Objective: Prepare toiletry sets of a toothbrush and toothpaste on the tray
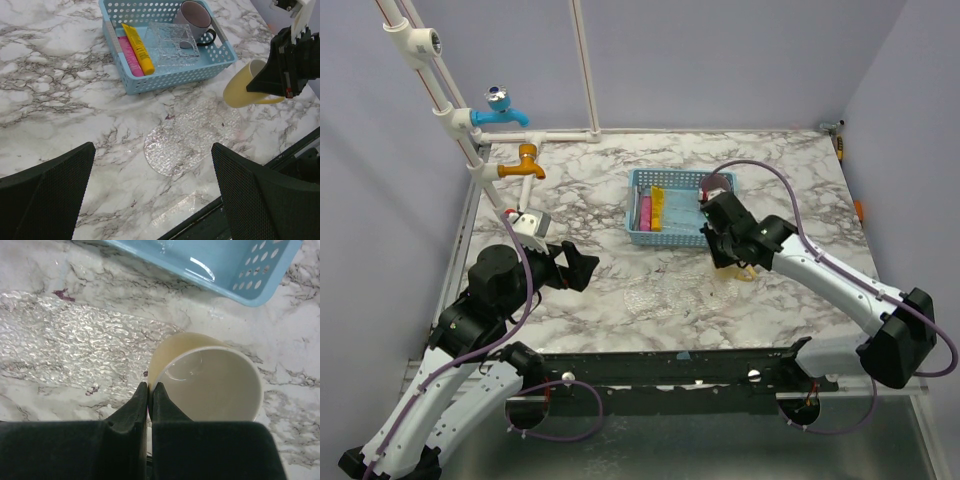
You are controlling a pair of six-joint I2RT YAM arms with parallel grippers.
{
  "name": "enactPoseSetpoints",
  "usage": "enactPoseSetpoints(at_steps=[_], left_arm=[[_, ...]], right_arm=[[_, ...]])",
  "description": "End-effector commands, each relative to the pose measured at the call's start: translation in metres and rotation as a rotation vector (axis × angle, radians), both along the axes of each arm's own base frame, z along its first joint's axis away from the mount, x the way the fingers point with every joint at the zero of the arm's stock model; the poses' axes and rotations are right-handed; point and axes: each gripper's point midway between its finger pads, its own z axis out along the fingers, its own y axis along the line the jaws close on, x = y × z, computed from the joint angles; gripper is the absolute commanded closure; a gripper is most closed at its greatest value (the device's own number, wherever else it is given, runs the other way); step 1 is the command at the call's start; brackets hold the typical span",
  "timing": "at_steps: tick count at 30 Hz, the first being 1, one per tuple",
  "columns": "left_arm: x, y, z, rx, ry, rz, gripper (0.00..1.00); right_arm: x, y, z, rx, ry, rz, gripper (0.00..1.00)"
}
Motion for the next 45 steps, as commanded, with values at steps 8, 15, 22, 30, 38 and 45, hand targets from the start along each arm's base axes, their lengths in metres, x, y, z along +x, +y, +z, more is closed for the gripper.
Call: enactPoseSetpoints(at_steps=[8,15,22,30,38,45], left_arm=[[-0.005,-0.002,-0.001,0.002,0.007,-0.024,0.01],[-0.005,-0.002,0.0,0.001,0.007,-0.025,0.01],[-0.005,-0.002,-0.001,0.001,0.007,-0.023,0.01],[-0.005,-0.002,-0.001,0.002,0.007,-0.024,0.01],[-0.004,-0.002,-0.001,0.003,0.009,-0.021,0.01],[-0.004,-0.002,-0.002,0.004,0.01,-0.022,0.01]], right_arm=[[-0.015,0.006,-0.013,0.043,-0.005,0.004,0.99],[-0.018,0.008,-0.017,0.046,-0.007,0.007,0.99],[-0.017,0.008,-0.022,0.029,-0.004,-0.003,0.99],[-0.017,0.005,-0.028,-0.001,0.01,-0.017,0.99],[-0.018,0.006,-0.039,-0.03,0.045,-0.014,0.99],[-0.017,0.003,-0.044,-0.06,0.056,-0.02,0.9]])
